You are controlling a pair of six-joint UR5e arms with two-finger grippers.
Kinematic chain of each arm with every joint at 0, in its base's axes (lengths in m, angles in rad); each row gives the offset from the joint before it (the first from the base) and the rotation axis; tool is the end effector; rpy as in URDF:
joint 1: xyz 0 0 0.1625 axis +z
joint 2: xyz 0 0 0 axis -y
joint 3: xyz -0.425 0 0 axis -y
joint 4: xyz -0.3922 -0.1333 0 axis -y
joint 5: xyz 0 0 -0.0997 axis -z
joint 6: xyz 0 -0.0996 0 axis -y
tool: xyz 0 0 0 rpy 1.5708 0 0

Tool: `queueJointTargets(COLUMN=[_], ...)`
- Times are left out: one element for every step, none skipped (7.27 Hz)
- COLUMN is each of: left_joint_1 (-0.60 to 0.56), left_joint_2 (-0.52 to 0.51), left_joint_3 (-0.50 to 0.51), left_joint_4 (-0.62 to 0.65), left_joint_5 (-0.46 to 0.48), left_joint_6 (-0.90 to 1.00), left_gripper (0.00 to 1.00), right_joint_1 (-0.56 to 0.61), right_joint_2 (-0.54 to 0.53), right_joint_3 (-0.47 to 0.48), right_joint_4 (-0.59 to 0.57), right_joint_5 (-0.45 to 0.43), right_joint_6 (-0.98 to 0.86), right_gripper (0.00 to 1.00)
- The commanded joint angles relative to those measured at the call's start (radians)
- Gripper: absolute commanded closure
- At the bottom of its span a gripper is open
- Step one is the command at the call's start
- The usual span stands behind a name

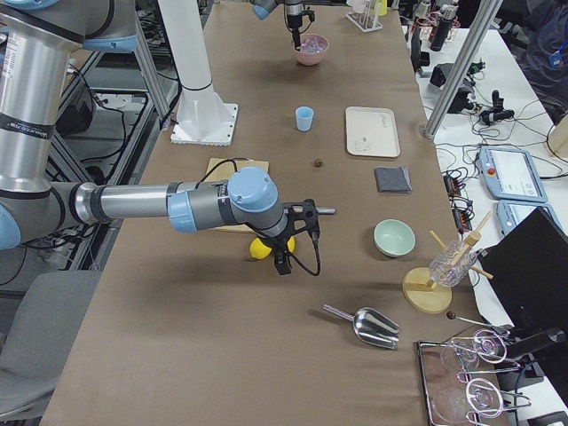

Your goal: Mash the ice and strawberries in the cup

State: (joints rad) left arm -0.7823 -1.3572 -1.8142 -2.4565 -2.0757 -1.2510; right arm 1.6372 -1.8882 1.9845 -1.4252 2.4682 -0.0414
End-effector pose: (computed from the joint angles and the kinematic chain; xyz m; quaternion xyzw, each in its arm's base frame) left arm 0.2463 -0.3648 0.5402 0.0332 0.4819 -0.0916 0.8708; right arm 0.0798 -0.3649 0.5650 0.1318 -0.4241 -0.0412 0.8950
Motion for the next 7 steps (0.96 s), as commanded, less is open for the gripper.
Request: queueJointTargets(left_joint_1=[0.024, 0.023, 0.009, 0.008, 0.008, 0.008, 0.009], left_joint_2=[0.003, 0.004, 0.006, 0.006, 0.006, 0.006, 0.006], left_joint_3=[0.001, -0.002, -0.005, -0.011, -0.010, -0.008, -0.004], left_joint_4=[-0.001, -0.001, -0.001, -0.001, -0.001, -0.001, -0.001], left_joint_5=[0.002, 0.002, 0.000, -0.001, -0.003, -0.001, 0.002], left_joint_6=[0.002, 0.008, 0.037, 0.039, 0.041, 0.041, 0.042], left_gripper=[0.25, 0.28, 0.34, 0.37, 0.38, 0.38, 0.38], right_joint_1=[0.000, 0.000, 0.000, 0.000, 0.000, 0.000, 0.000], right_joint_2=[0.000, 0.000, 0.001, 0.001, 0.001, 0.001, 0.001], right_joint_3=[0.000, 0.000, 0.000, 0.002, 0.004, 0.005, 0.005], right_joint_4=[0.000, 0.000, 0.000, 0.000, 0.000, 0.000, 0.000], right_joint_5=[0.000, 0.000, 0.000, 0.000, 0.000, 0.000, 0.008], right_joint_6=[0.000, 0.000, 0.000, 0.000, 0.000, 0.000, 0.002], right_gripper=[0.00, 0.00, 0.00, 0.00, 0.00, 0.00, 0.00])
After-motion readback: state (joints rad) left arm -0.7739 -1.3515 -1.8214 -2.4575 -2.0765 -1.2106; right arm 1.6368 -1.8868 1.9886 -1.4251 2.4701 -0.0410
